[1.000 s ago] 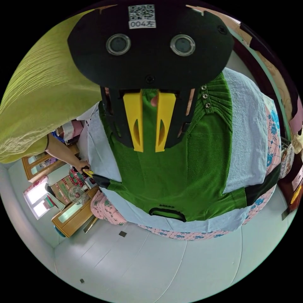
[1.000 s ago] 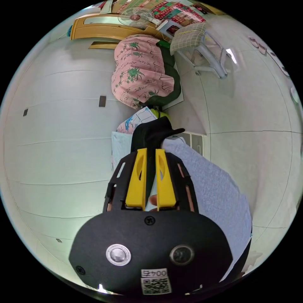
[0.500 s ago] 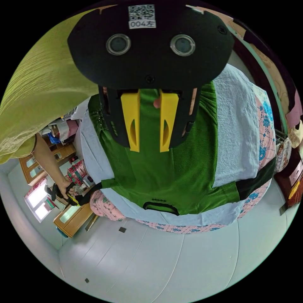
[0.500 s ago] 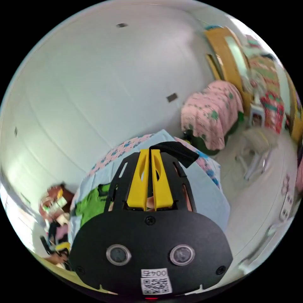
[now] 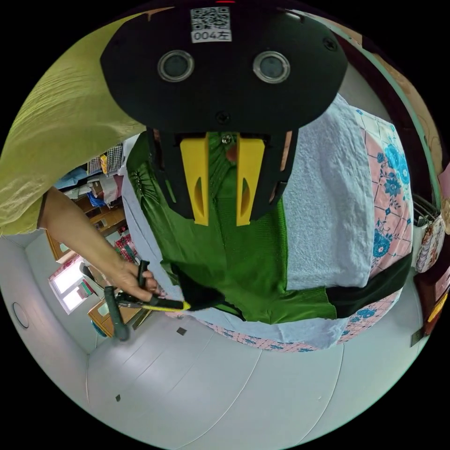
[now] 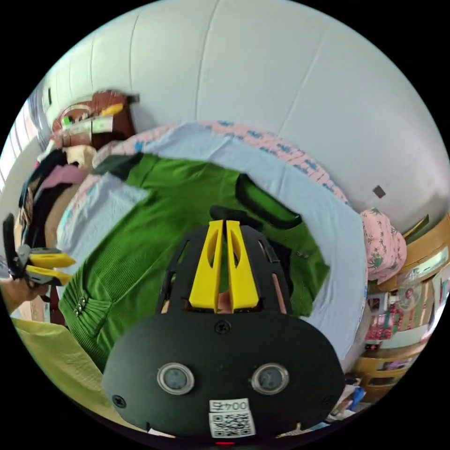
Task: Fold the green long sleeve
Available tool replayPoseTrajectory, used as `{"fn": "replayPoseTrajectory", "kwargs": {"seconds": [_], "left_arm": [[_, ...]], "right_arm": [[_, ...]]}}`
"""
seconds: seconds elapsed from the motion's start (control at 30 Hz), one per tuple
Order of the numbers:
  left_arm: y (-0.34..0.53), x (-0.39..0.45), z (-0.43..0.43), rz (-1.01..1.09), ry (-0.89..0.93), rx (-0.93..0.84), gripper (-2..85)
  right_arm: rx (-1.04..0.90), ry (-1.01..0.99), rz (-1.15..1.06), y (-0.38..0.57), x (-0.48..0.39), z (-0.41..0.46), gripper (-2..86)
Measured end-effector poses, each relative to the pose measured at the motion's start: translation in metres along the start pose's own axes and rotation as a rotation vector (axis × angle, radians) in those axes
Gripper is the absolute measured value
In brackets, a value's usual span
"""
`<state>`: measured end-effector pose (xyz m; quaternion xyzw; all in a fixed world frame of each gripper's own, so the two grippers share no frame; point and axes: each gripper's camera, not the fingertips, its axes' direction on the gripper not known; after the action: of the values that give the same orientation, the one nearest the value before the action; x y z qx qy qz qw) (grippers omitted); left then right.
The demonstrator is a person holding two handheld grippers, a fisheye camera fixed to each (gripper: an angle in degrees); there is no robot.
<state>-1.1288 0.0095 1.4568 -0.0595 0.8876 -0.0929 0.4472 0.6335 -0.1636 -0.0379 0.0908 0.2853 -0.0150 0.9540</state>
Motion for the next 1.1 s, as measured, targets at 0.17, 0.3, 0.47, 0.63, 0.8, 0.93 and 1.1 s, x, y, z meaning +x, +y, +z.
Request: {"fn": "replayPoseTrajectory", "kwargs": {"seconds": [0.17,0.3,0.47,0.63,0.8,0.93,1.1], "left_arm": [[0.009,-0.031,-0.009,-0.004,0.006,-0.002,9.2],[0.005,-0.057,-0.005,-0.014,0.027,-0.012,9.4],[-0.024,-0.068,0.017,0.049,0.064,-0.037,9.4],[-0.086,-0.052,0.061,0.143,0.029,-0.115,9.8],[-0.173,-0.011,0.125,0.162,-0.062,-0.152,11.1],[-0.212,0.009,0.174,0.16,-0.117,-0.183,9.9],[-0.221,-0.007,0.21,0.133,-0.102,-0.254,2.4]], "right_arm": [[-0.156,0.051,-0.056,0.013,-0.078,0.085,4.4],[-0.154,-0.112,0.061,0.033,-0.073,0.1,10.3],[-0.122,-0.333,0.267,0.079,-0.038,0.11,12.4],[-0.128,-0.351,0.476,0.145,-0.003,0.126,10.2],[-0.172,-0.394,0.567,0.206,0.022,0.159,7.2],[-0.201,-0.404,0.543,0.23,0.033,0.179,6.3],[-0.167,-0.421,0.556,0.254,0.061,0.194,4.6]]}}
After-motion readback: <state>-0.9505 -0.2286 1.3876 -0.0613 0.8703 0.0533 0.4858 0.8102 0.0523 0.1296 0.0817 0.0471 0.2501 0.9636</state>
